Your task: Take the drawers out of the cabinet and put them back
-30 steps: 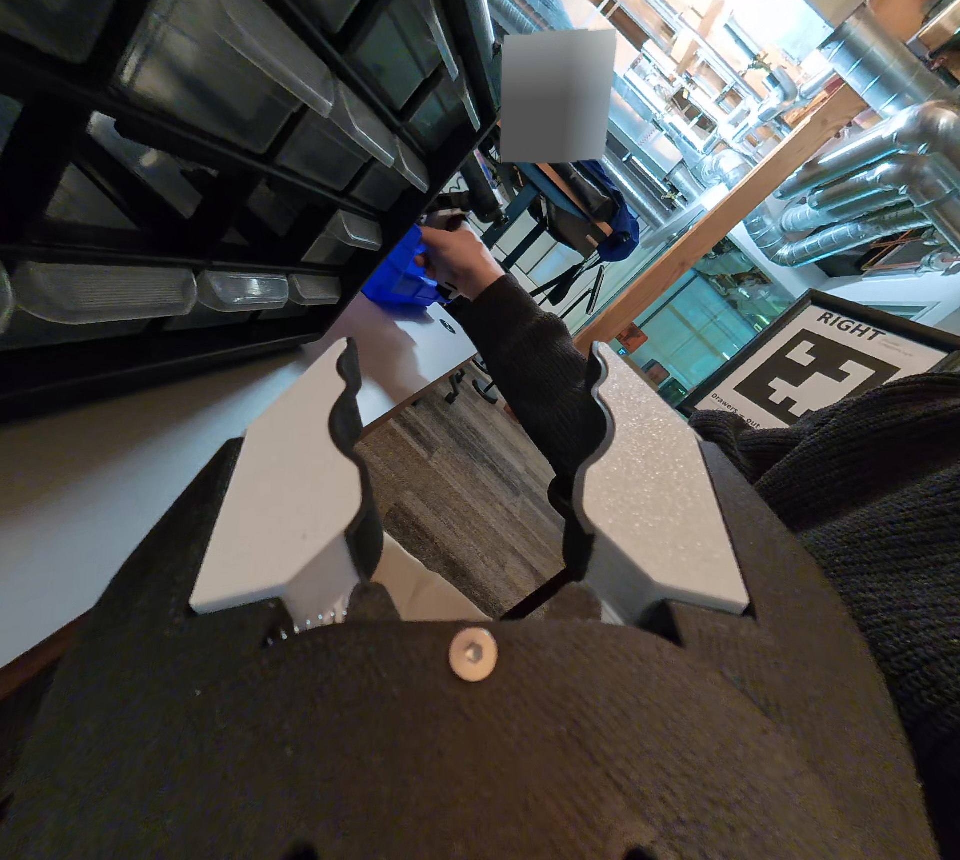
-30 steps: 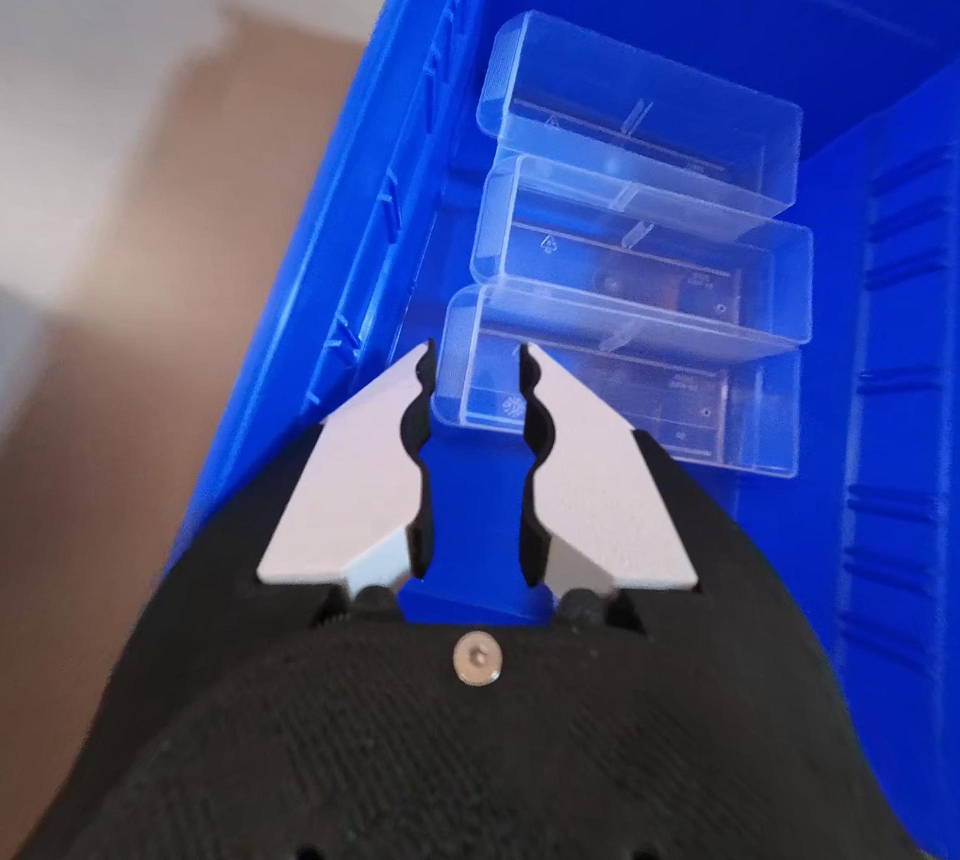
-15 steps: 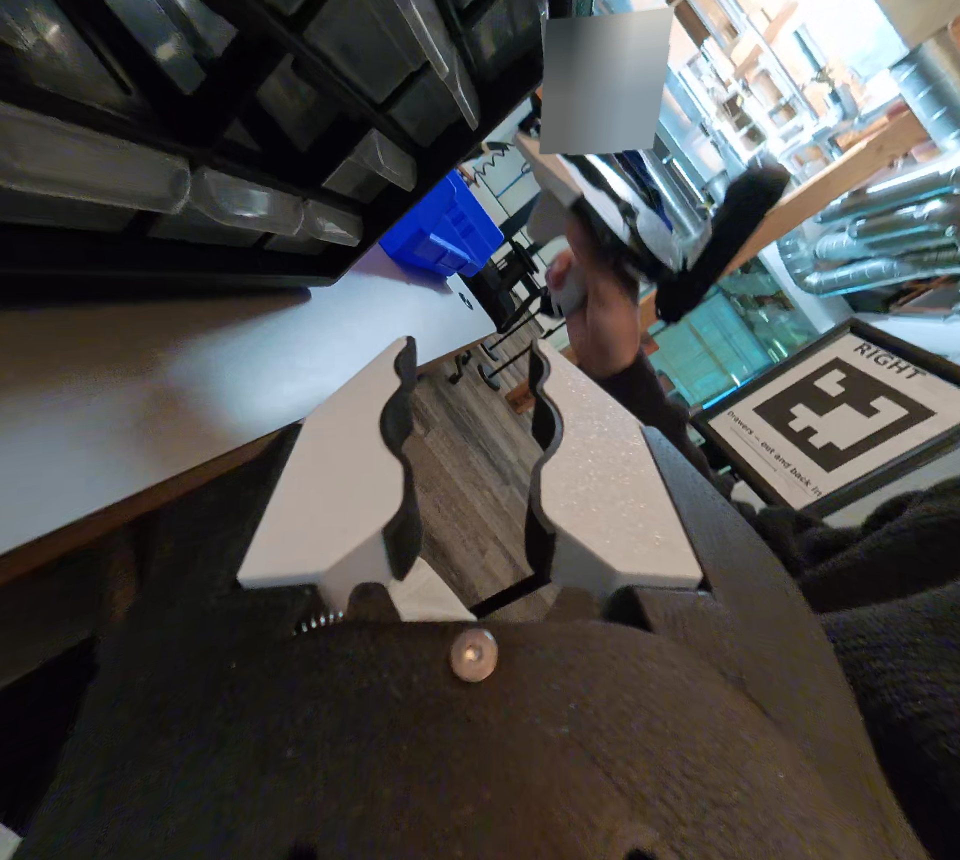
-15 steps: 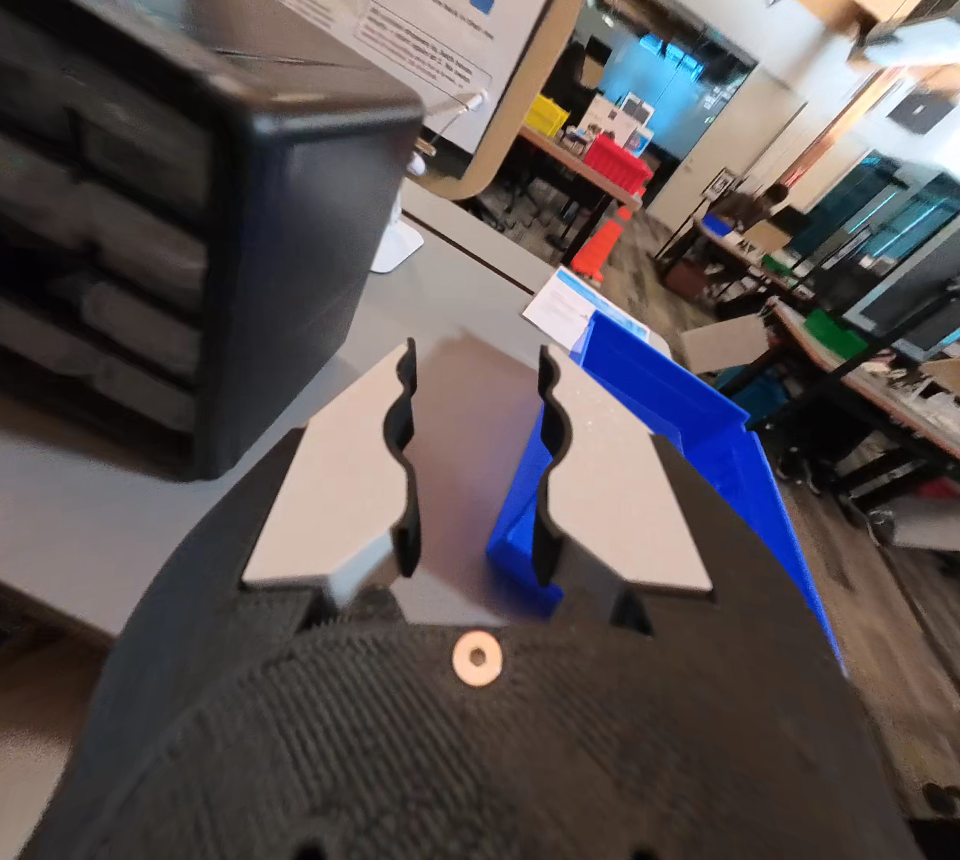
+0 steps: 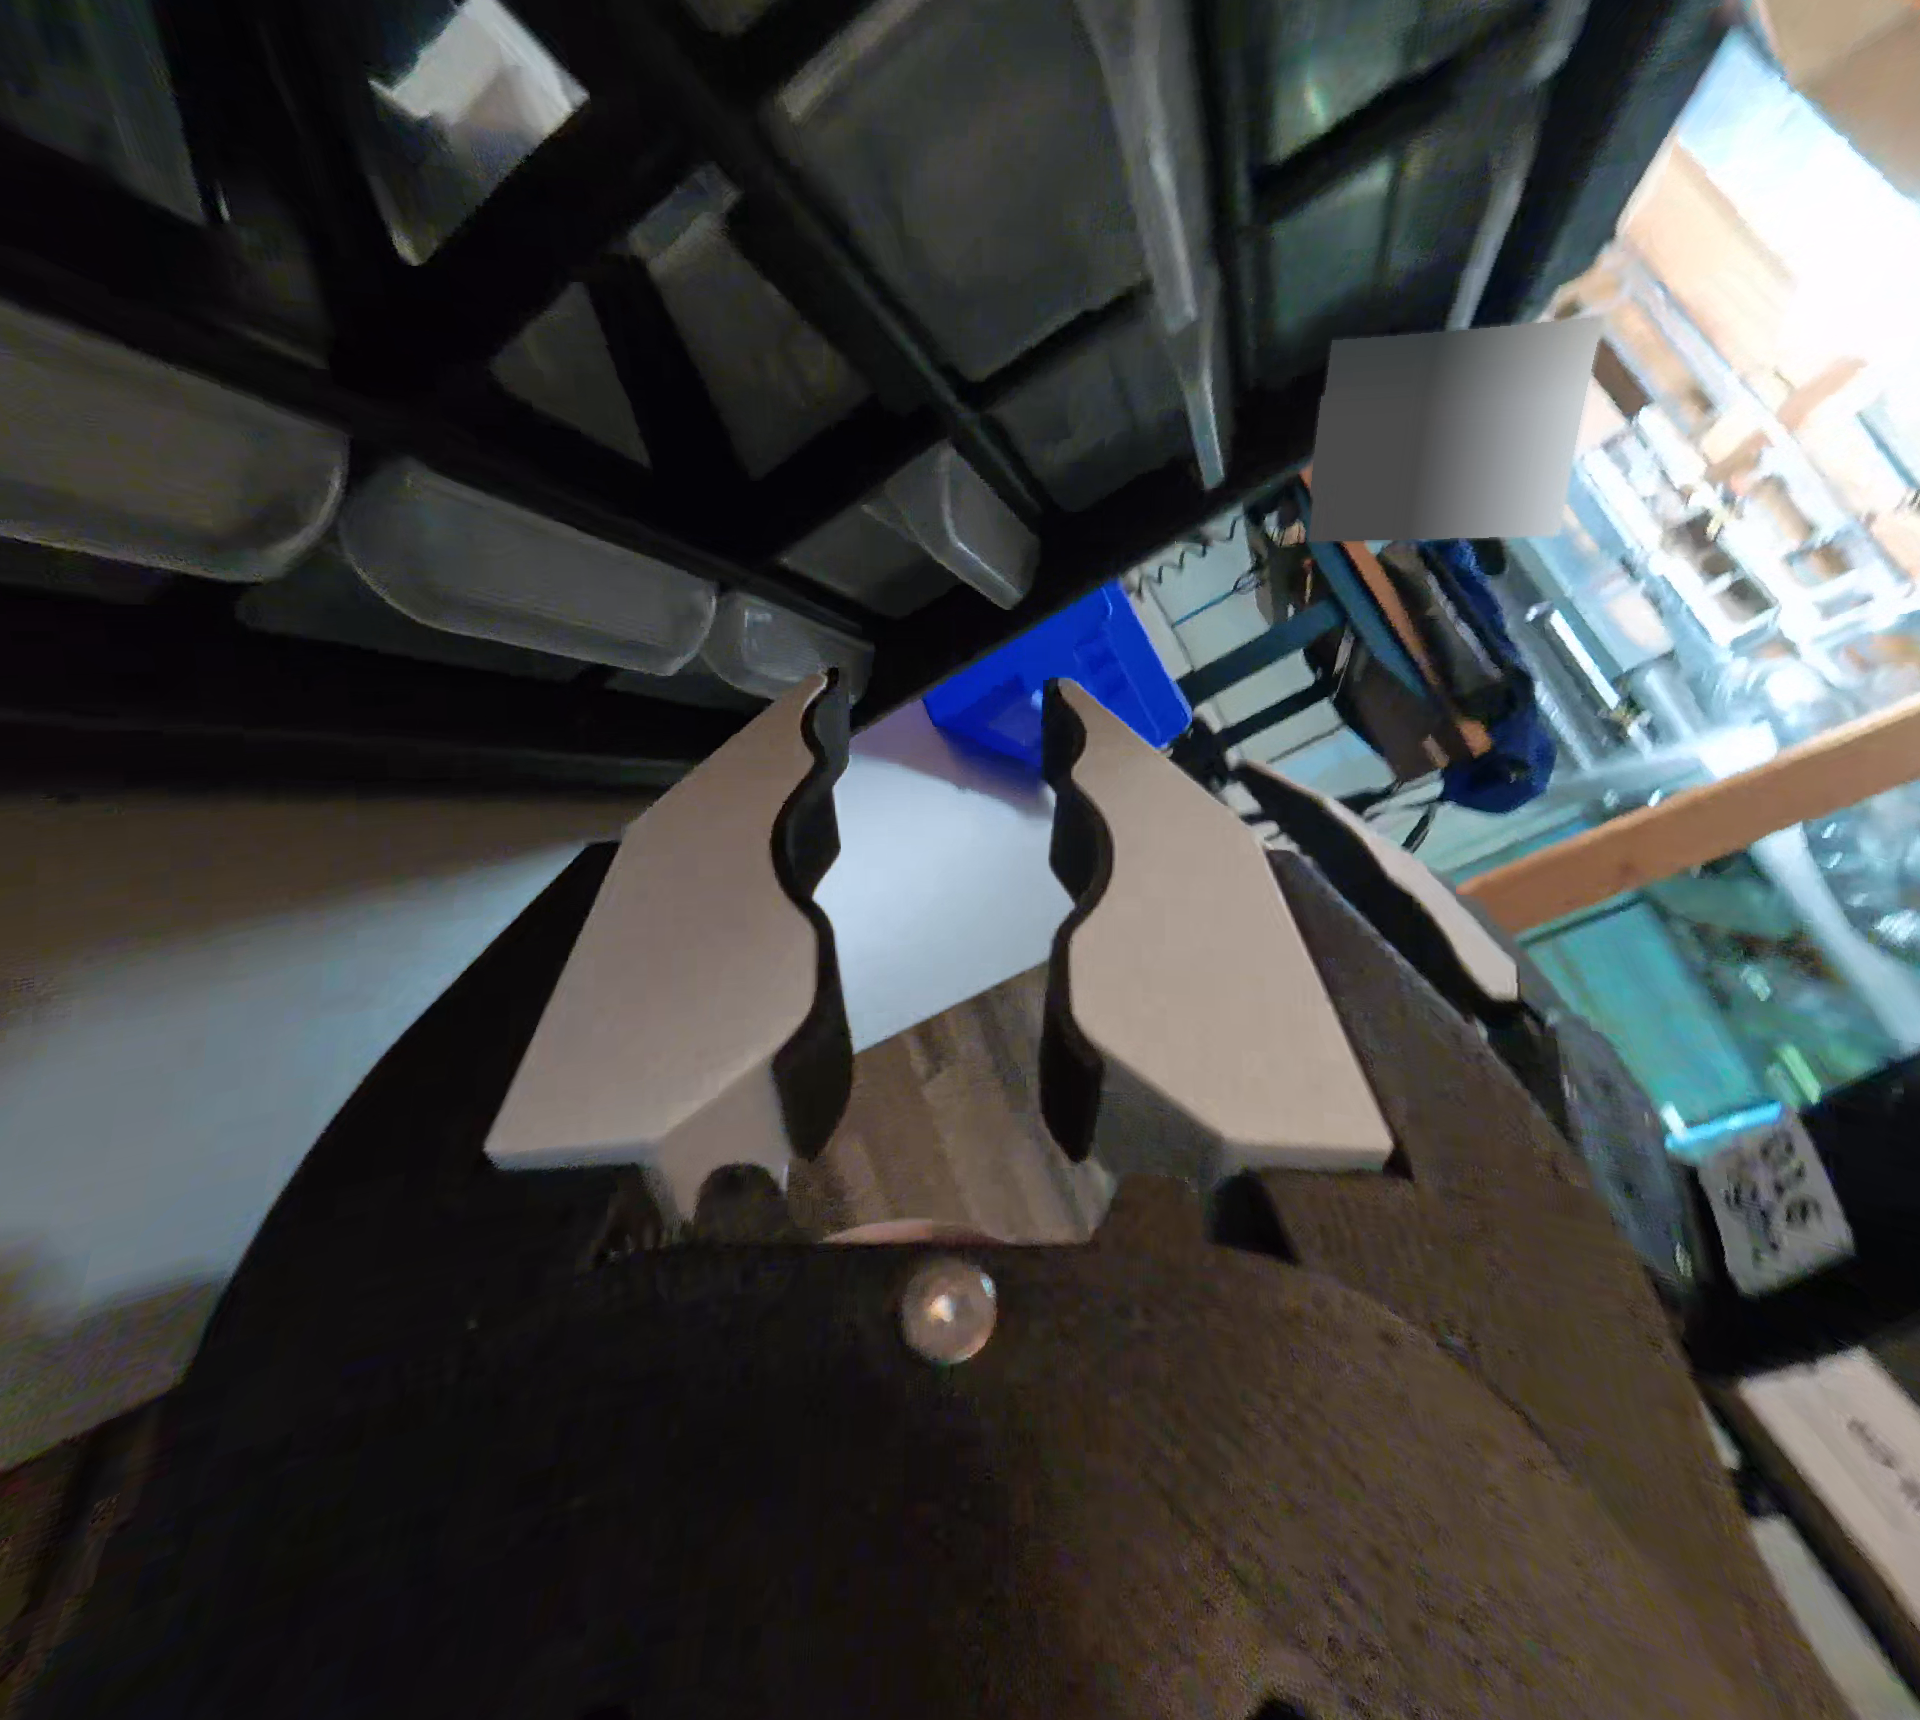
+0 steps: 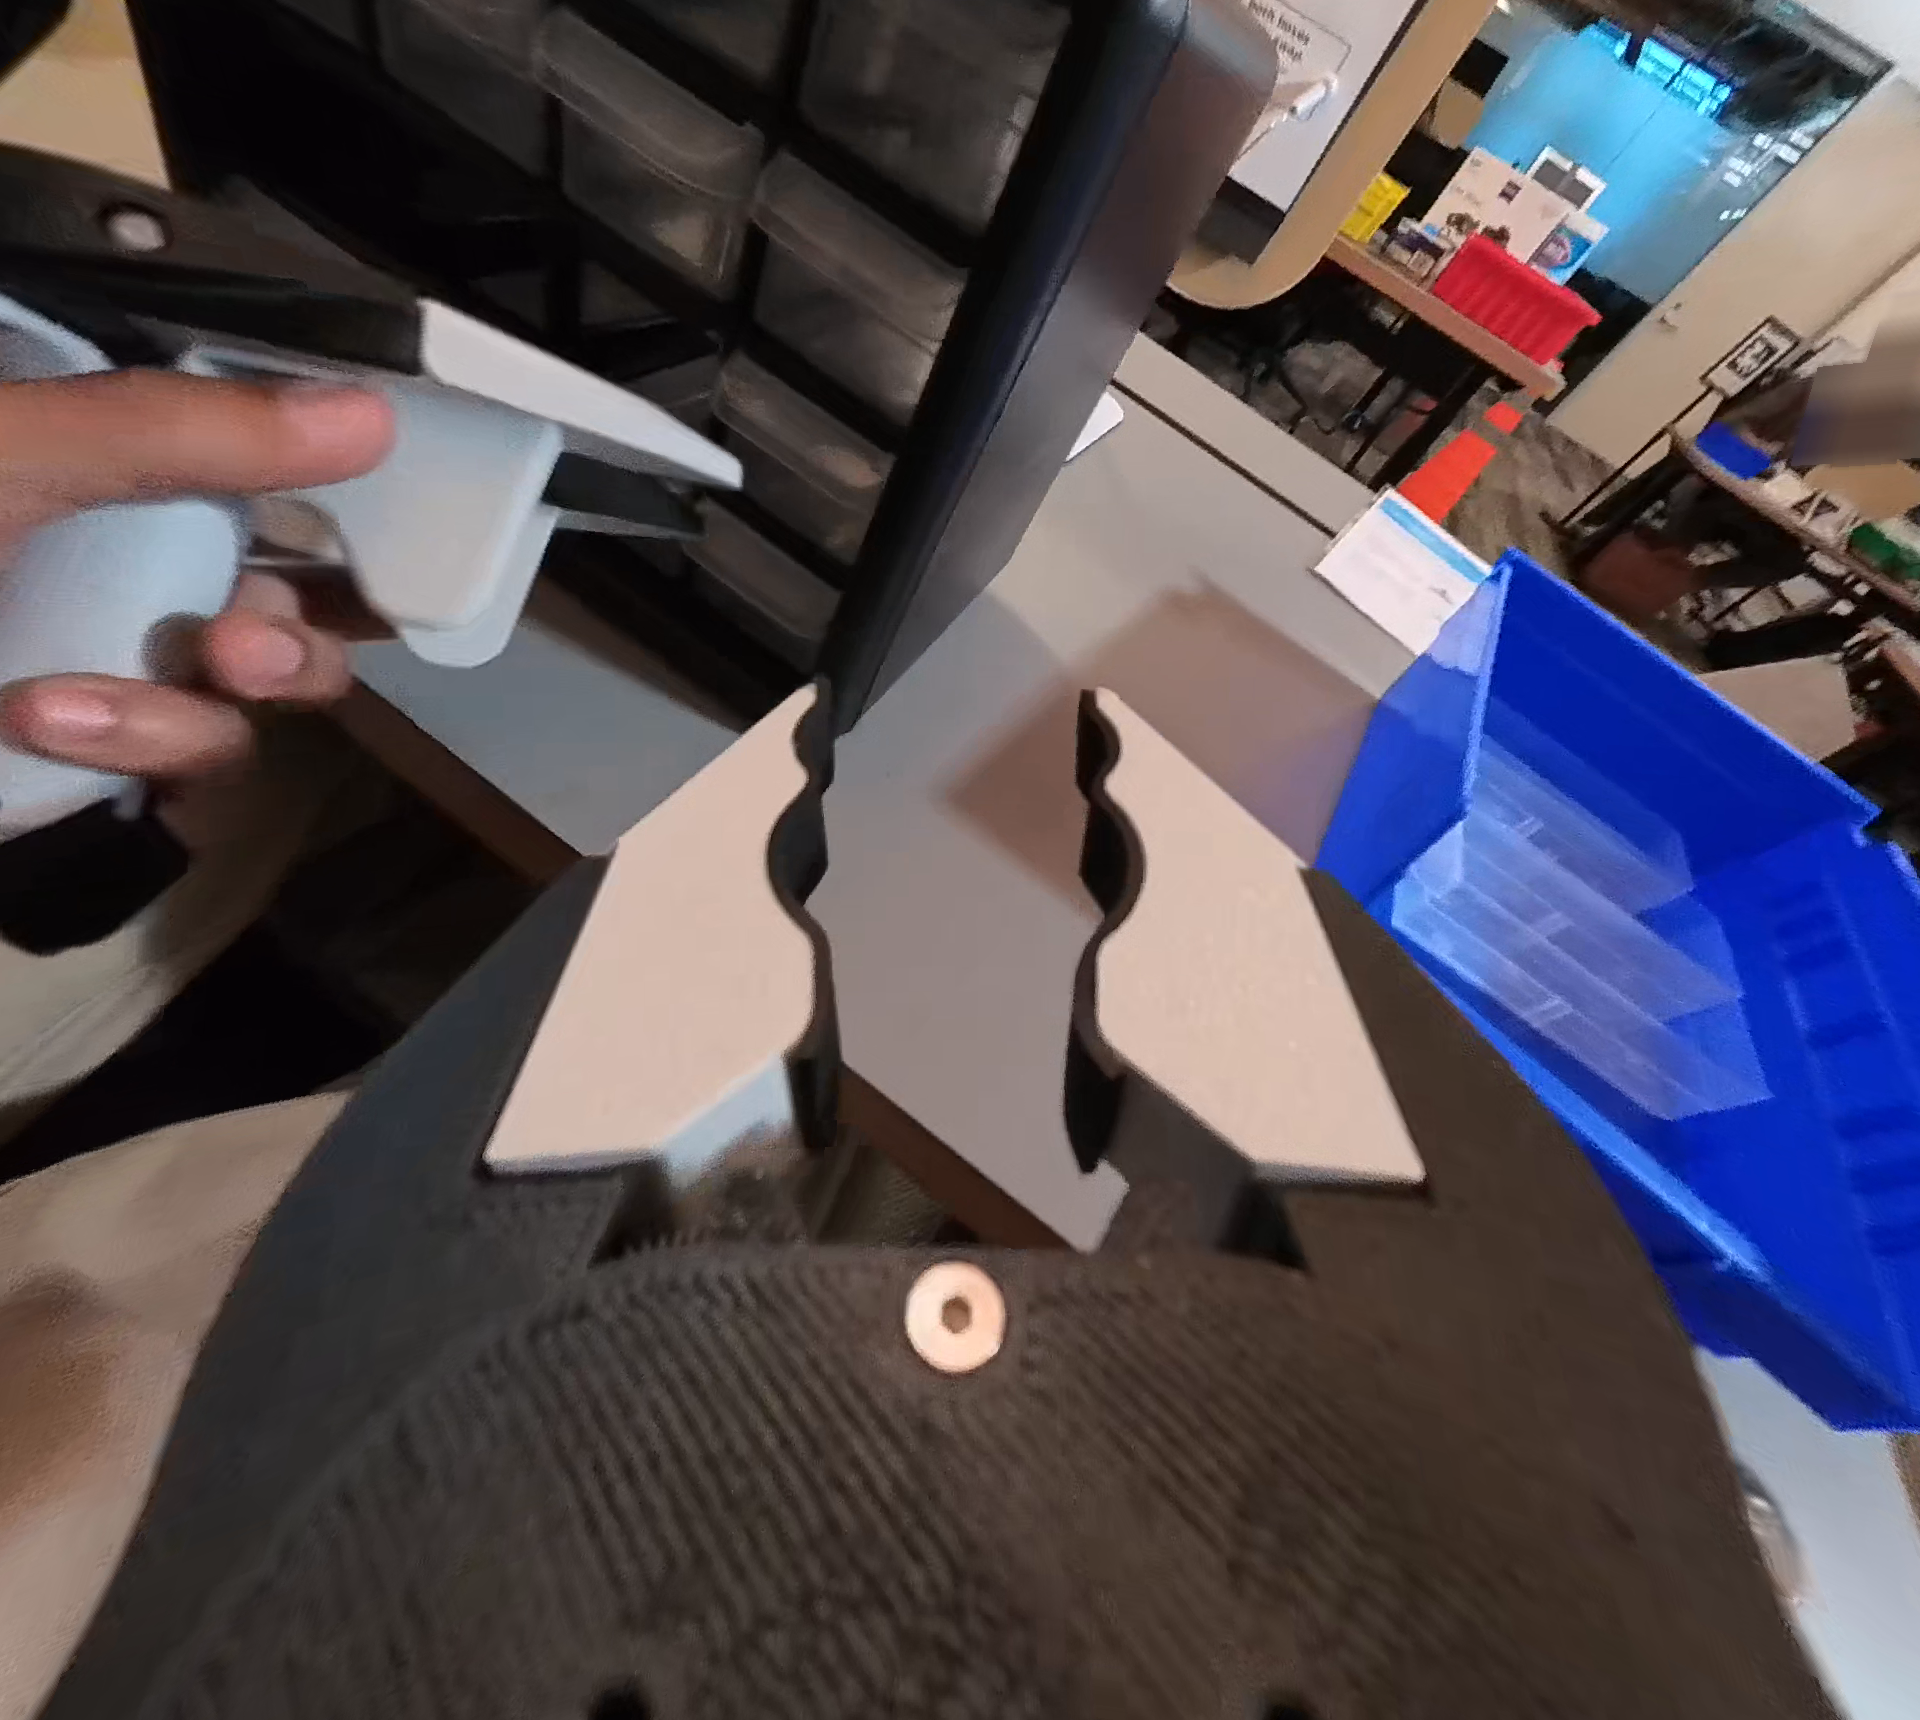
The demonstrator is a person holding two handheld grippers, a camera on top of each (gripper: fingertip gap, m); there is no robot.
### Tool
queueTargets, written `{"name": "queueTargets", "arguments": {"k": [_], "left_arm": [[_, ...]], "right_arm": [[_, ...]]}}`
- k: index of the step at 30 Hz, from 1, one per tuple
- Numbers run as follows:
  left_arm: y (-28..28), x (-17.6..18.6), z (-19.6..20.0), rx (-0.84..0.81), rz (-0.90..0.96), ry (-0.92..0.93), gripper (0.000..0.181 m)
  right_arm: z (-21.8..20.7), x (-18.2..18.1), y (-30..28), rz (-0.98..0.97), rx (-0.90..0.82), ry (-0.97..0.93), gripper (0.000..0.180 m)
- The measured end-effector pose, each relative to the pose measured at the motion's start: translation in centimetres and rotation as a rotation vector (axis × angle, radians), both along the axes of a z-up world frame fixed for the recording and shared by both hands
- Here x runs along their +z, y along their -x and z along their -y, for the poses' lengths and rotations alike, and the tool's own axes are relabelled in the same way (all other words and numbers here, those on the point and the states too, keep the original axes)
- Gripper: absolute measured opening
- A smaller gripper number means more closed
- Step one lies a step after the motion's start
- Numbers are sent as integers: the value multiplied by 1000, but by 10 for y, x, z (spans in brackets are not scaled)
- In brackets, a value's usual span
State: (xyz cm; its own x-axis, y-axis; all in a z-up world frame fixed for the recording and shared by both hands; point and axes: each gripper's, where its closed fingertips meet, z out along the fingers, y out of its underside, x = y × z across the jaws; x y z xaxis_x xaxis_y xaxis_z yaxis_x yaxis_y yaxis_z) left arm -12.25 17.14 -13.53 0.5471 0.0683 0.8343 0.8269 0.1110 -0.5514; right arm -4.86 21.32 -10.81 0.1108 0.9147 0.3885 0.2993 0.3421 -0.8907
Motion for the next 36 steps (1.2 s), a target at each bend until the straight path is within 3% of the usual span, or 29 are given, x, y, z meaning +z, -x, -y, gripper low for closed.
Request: {"name": "queueTargets", "arguments": {"k": [4,8,14,19,24,30,36], "left_arm": [[11,12,-11,53,26,-76,27],[19,15,-12,66,61,-104,7],[-5,15,2,-14,23,-117,6],[-38,11,24,-125,-22,-82,6],[-37,7,47,-214,-20,-37,27],[4,12,77,-166,-147,16,29],[14,-2,86,-200,-290,67,29]], "right_arm": [[-2,0,-3,16,-1,-79,45],[3,-2,1,12,29,-36,44],[4,-8,2,-10,77,235,43],[8,-8,3,-9,101,234,44],[34,-4,11,3,169,75,44],[63,-2,29,69,207,-264,41],[57,-17,50,218,132,-582,33]]}}
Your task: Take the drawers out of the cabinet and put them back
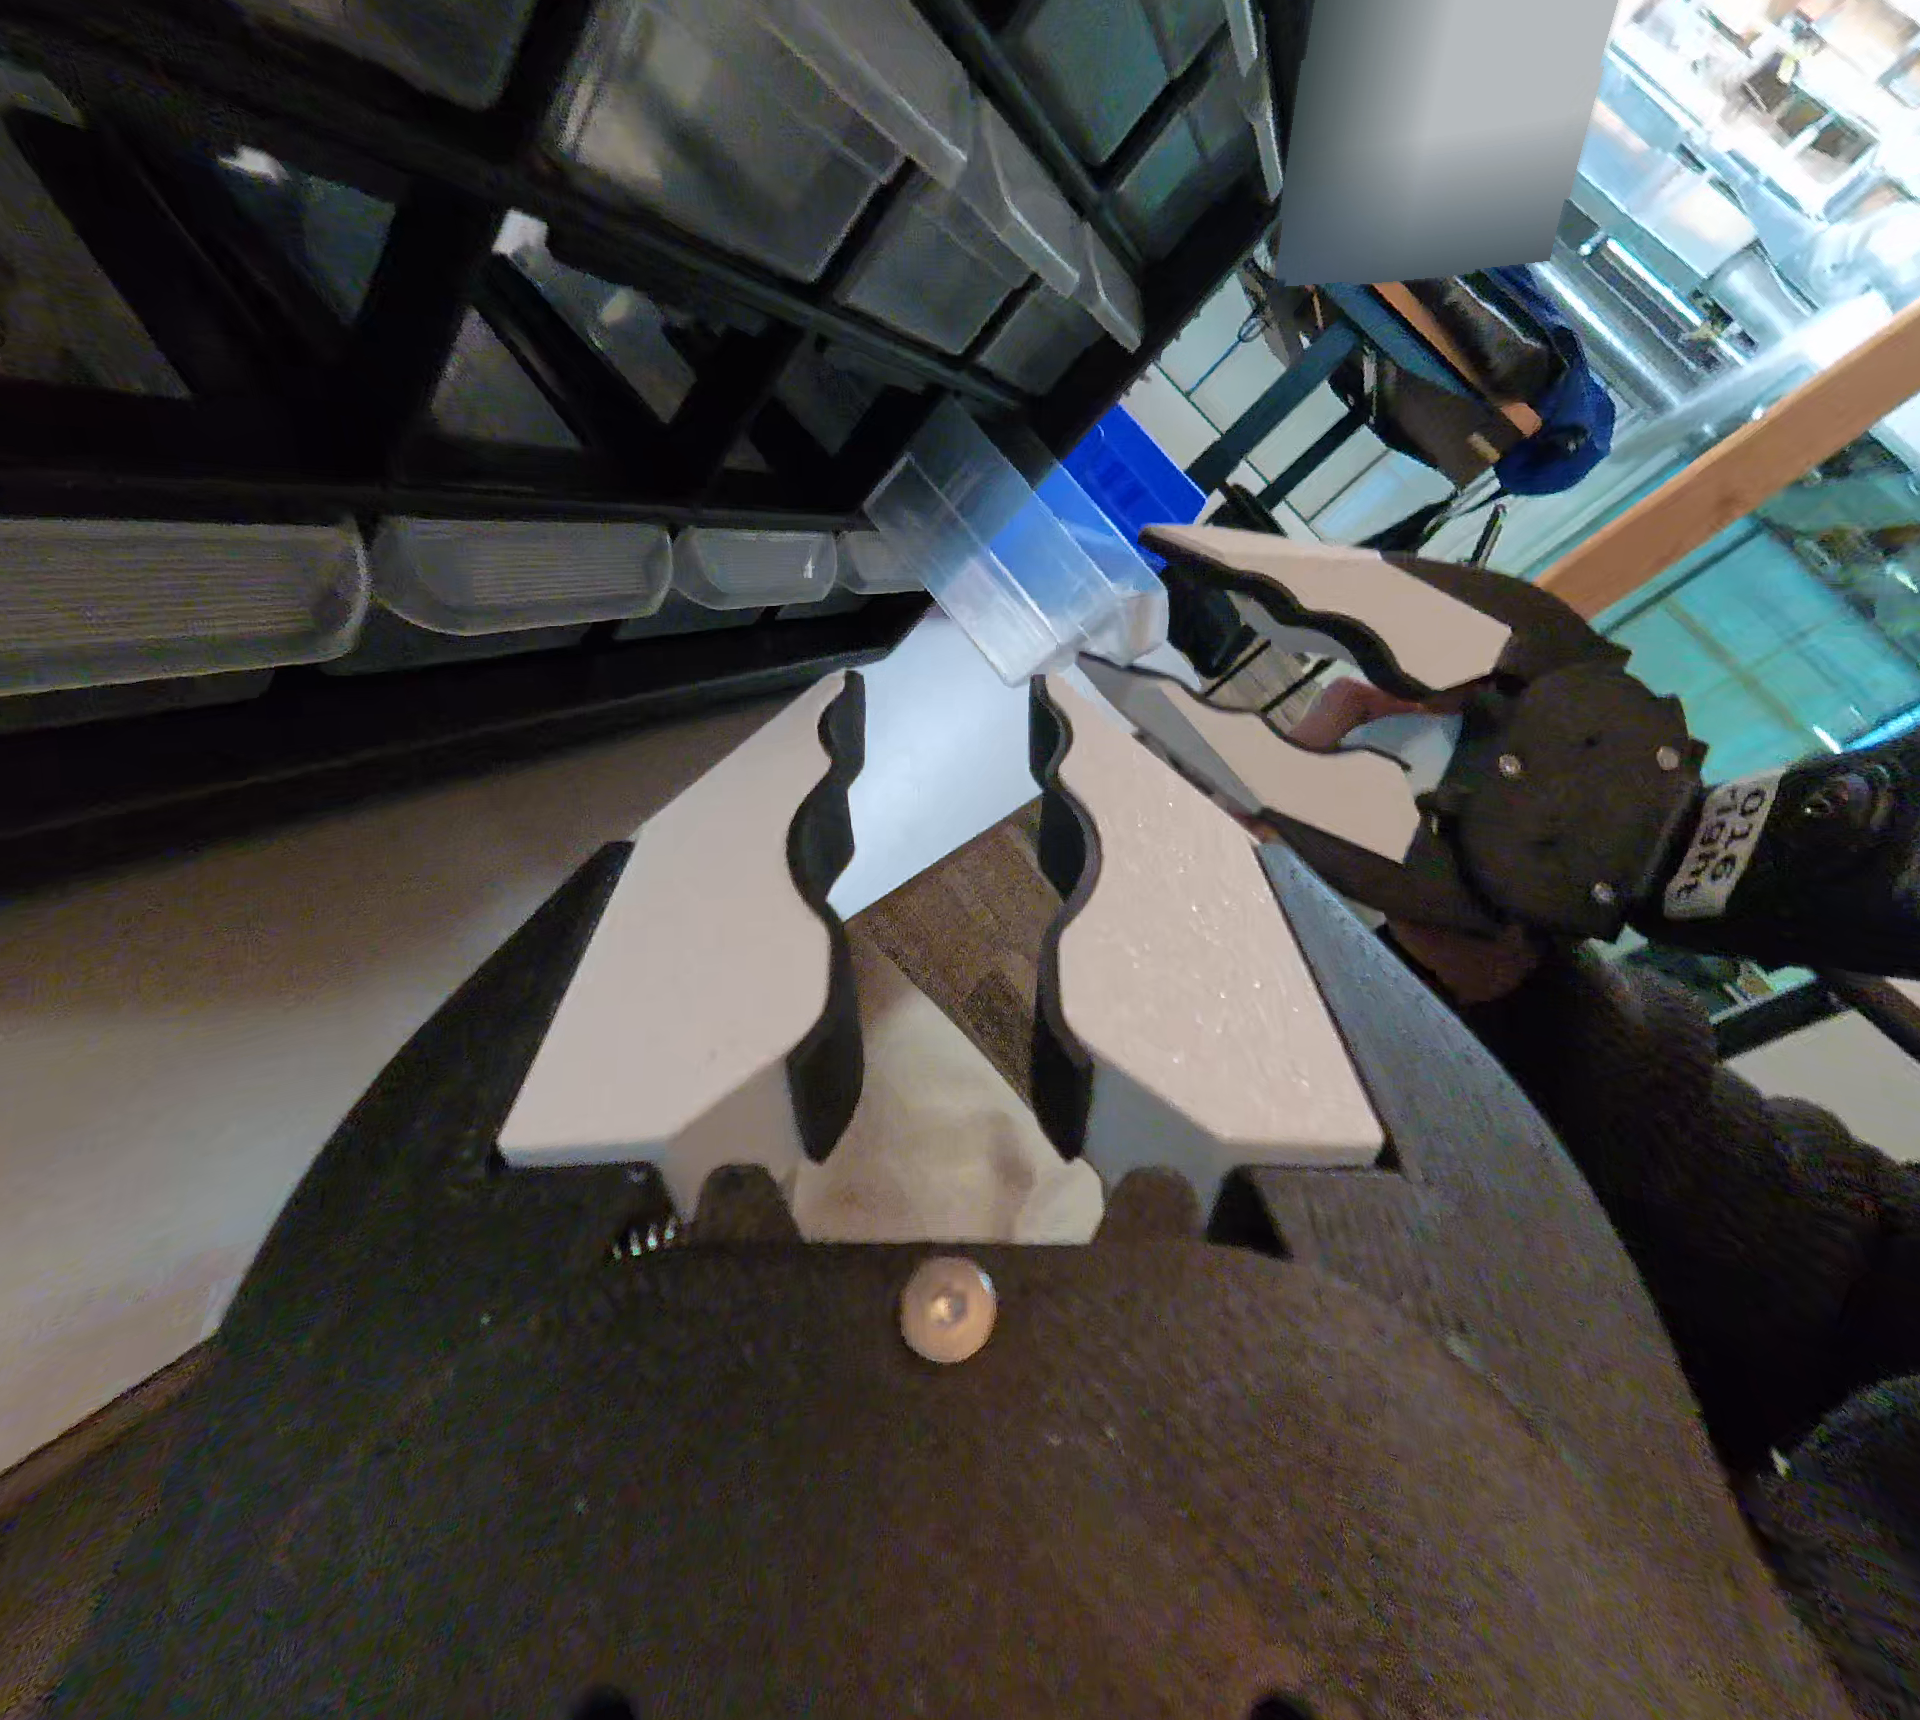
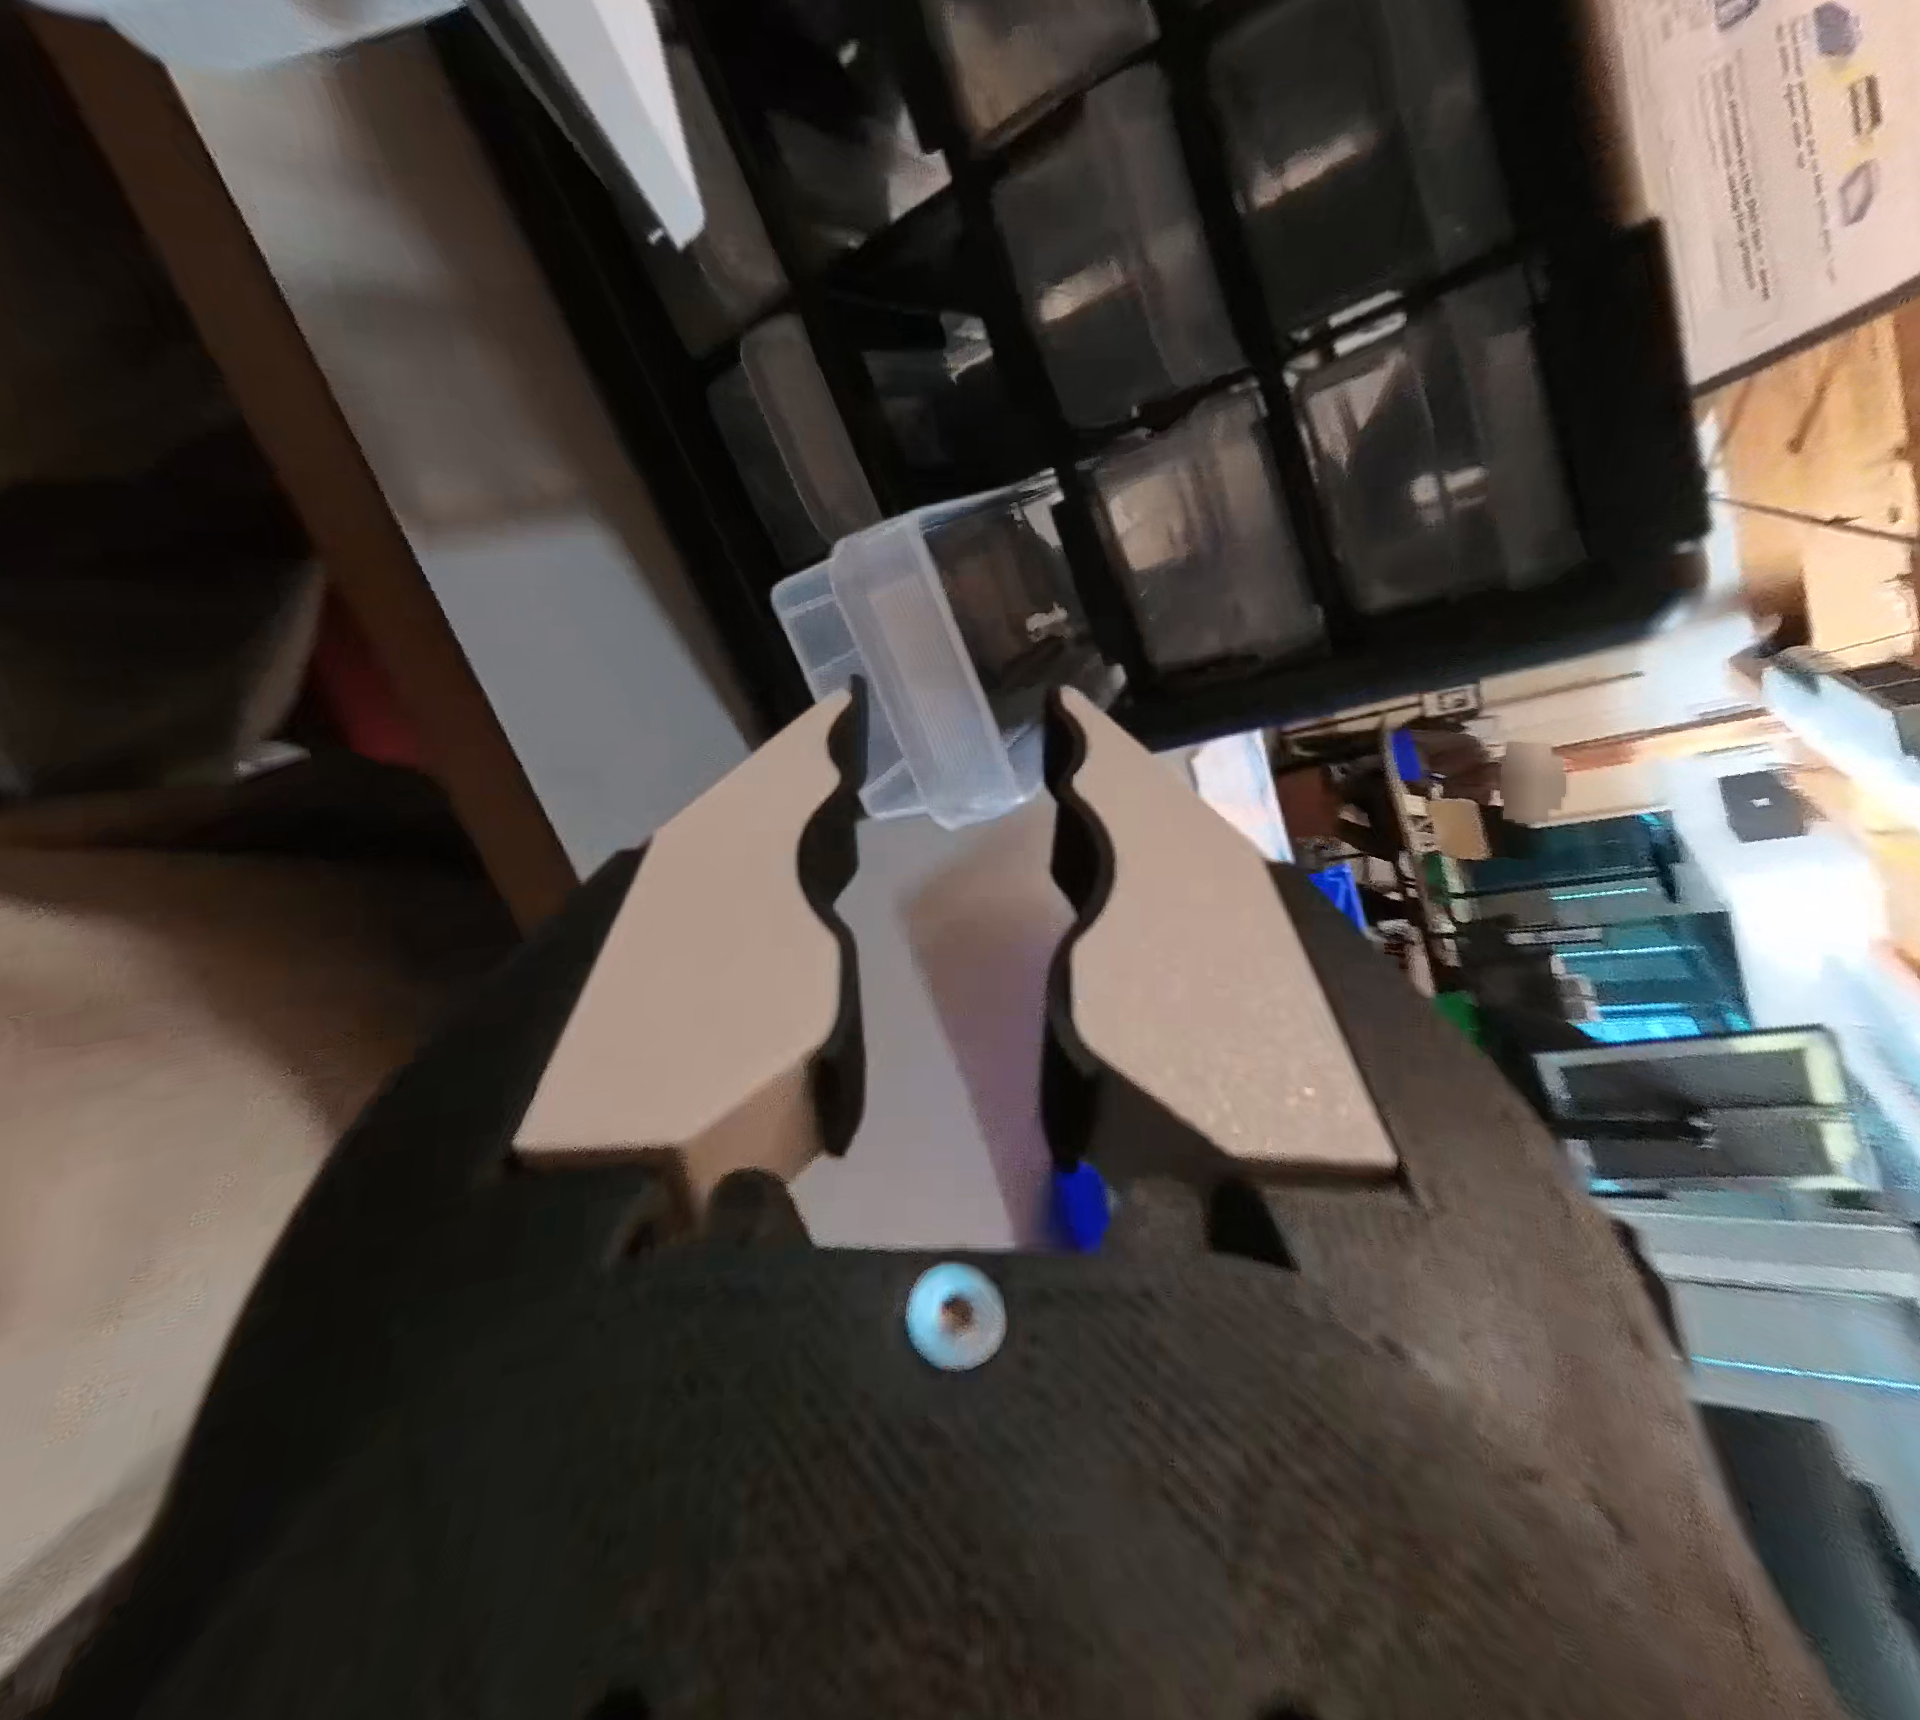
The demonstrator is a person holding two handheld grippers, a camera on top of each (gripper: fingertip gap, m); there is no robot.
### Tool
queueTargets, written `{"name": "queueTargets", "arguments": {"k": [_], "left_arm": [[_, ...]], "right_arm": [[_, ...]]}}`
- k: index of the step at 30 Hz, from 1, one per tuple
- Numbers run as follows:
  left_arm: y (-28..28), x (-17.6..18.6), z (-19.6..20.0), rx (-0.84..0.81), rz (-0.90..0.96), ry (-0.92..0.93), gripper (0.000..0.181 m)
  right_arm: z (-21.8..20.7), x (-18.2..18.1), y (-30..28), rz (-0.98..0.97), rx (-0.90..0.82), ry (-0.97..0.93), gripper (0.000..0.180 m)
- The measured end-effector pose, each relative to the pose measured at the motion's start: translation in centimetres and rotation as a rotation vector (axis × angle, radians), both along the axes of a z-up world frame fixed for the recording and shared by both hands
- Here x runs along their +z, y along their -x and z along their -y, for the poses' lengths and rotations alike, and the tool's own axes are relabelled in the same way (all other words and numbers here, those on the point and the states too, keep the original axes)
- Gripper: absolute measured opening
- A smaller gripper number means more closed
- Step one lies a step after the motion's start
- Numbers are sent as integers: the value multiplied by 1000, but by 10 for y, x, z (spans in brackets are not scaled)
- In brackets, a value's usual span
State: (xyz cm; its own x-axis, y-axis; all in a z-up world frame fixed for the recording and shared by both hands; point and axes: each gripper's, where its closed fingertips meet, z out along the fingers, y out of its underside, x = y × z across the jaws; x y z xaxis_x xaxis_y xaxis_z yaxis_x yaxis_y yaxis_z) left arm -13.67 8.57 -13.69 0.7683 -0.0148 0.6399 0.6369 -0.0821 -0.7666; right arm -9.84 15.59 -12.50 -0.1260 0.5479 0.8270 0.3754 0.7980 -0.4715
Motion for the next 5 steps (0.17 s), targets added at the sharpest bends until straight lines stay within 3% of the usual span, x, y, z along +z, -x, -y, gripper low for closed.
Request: {"name": "queueTargets", "arguments": {"k": [1,5], "left_arm": [[-2,-3,-1,-17,-4,6,29],[-7,-6,-3,-67,22,10,28]], "right_arm": [[-1,-2,2,18,-6,-40,24],[1,-4,5,45,-12,-184,21]]}}
